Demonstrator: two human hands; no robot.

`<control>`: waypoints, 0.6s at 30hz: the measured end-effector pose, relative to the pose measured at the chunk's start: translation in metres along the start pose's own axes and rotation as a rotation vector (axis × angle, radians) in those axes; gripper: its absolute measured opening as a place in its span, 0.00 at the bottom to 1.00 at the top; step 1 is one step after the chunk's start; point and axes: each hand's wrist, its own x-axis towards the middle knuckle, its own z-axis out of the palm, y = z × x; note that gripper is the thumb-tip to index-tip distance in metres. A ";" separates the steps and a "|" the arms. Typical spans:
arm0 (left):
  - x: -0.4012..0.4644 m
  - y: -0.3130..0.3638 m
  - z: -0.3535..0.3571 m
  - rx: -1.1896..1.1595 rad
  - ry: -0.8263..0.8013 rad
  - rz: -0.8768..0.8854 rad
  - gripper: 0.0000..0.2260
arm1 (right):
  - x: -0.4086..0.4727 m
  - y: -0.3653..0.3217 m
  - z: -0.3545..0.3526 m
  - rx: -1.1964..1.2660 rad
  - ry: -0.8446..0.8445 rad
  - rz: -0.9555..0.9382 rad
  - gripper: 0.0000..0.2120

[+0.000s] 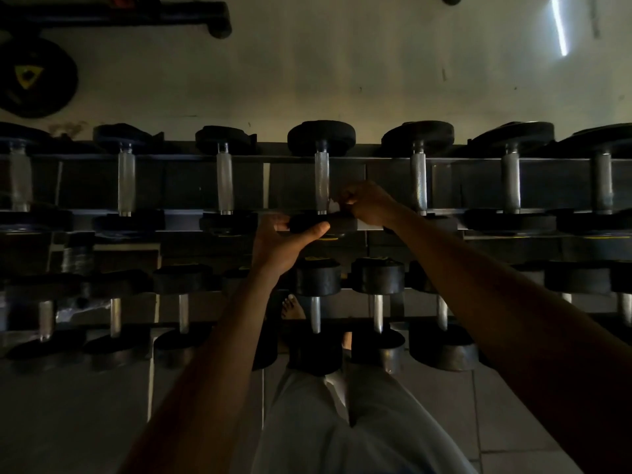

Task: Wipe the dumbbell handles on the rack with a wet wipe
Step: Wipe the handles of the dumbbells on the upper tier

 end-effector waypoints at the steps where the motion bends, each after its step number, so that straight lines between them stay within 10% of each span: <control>1: 0.000 0.000 0.000 0.006 0.005 0.003 0.37 | -0.001 0.000 -0.001 0.017 -0.001 -0.003 0.10; 18: 0.000 -0.003 0.001 -0.006 0.001 0.029 0.30 | -0.016 -0.024 0.000 -0.004 0.288 -0.323 0.11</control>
